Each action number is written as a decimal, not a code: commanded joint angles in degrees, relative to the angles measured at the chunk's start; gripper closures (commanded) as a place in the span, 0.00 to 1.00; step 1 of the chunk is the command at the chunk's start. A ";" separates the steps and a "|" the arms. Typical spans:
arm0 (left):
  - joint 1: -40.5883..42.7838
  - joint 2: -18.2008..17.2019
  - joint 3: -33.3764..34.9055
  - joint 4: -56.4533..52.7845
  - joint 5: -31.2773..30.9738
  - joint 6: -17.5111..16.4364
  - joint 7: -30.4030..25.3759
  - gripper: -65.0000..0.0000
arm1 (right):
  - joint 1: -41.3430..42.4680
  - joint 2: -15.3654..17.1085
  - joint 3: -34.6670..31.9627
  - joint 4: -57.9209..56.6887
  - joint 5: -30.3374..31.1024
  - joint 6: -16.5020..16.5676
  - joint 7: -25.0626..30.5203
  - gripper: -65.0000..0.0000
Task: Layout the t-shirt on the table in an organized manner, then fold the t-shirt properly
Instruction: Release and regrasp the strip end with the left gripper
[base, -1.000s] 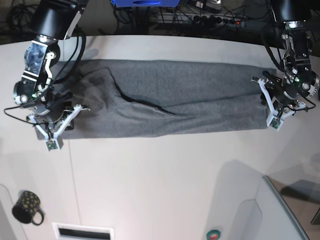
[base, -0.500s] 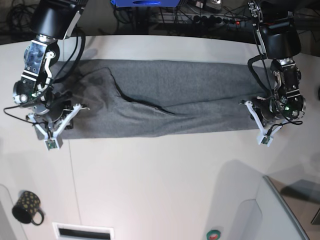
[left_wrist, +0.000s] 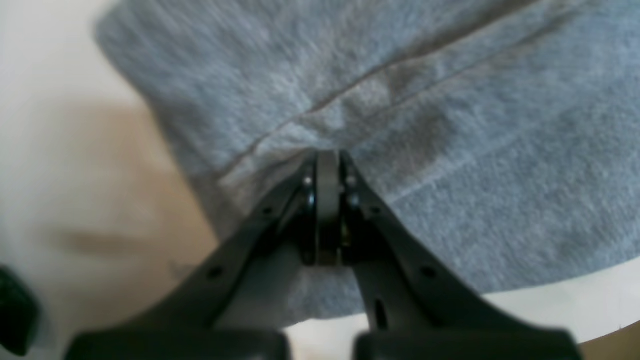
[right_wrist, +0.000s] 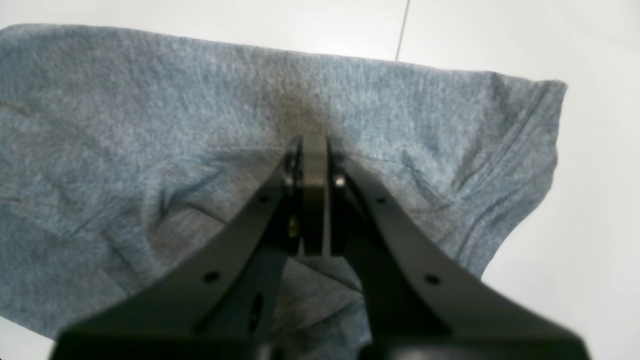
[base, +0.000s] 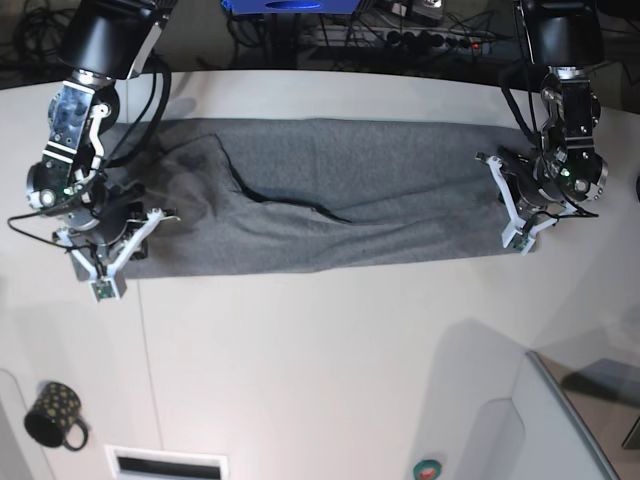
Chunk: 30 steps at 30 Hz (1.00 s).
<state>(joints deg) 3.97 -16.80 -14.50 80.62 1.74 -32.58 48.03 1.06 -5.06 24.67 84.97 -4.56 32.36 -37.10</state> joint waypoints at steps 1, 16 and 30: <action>0.56 -0.83 -0.22 2.24 -0.02 0.27 -0.43 1.00 | 0.92 0.36 -0.01 0.88 0.82 0.39 1.19 0.99; 9.26 -1.80 -0.22 5.40 -0.02 0.27 -1.57 1.00 | 0.04 0.00 -0.27 -0.09 0.82 0.39 1.19 0.99; 2.93 -3.38 -0.31 -6.99 -0.11 0.36 -7.81 1.00 | 1.53 3.61 0.26 -13.19 0.91 -7.08 5.06 0.99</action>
<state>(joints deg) 6.96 -19.42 -14.70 73.43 0.93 -32.62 39.44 1.85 -1.41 24.91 70.96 -4.54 25.32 -33.06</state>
